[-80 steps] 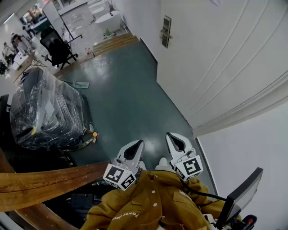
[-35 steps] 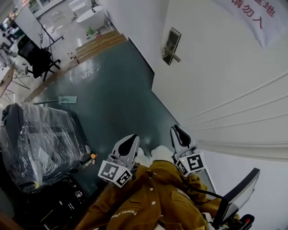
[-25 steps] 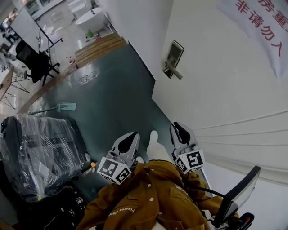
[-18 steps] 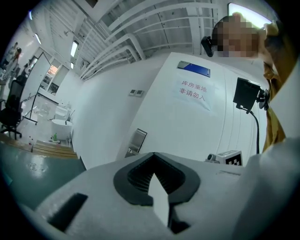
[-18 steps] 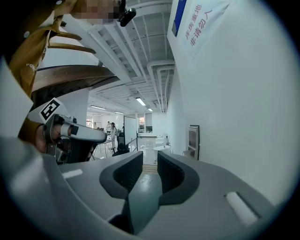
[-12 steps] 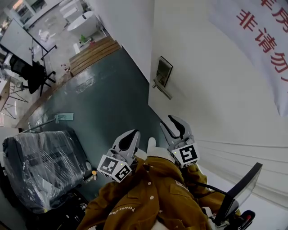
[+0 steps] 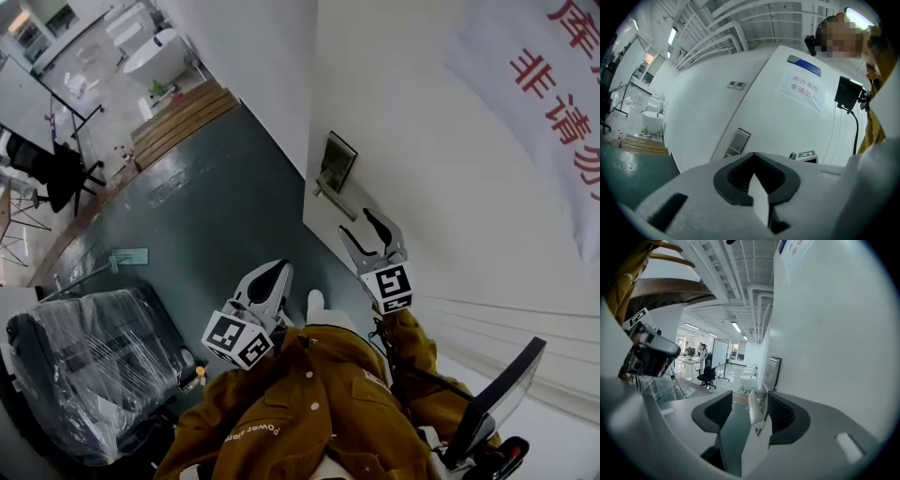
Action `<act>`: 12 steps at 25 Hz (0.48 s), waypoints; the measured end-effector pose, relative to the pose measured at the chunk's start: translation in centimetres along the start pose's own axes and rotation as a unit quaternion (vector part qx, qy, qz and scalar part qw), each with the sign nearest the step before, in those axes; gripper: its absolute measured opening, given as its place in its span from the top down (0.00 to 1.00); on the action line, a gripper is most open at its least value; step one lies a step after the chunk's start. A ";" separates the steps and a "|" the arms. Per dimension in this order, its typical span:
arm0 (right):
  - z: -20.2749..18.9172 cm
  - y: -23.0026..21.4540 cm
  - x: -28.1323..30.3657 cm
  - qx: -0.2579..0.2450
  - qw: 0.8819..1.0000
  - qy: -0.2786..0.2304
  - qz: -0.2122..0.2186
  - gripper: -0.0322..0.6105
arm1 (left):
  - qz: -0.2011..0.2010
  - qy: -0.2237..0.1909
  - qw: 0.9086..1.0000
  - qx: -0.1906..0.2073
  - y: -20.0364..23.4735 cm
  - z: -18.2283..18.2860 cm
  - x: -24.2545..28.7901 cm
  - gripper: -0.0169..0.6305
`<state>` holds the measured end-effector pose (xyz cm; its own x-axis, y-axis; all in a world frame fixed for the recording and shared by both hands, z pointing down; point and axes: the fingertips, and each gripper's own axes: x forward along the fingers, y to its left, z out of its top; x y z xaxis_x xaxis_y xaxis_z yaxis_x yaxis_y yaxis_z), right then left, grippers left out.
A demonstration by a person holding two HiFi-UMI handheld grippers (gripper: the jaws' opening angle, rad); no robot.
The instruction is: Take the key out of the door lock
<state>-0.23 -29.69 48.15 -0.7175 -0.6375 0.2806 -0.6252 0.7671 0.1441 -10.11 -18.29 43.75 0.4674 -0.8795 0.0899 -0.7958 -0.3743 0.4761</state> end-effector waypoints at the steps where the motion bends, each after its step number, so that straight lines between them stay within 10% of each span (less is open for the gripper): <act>1: -0.3 -0.2 0.5 -0.007 1.000 0.007 -0.001 0.58 | -0.004 0.000 1.000 0.001 0.0 0.3 0.1 0.98; 12: -4.8 -1.6 3.7 -0.018 0.997 0.072 0.007 0.75 | -0.022 0.008 1.000 0.005 1.7 1.3 0.7 0.98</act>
<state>-0.43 -32.89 53.53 -0.6737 -0.6110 0.4156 -0.6017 0.7801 0.1716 -11.67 -19.94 43.49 0.5085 -0.8570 0.0838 -0.7781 -0.4156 0.4710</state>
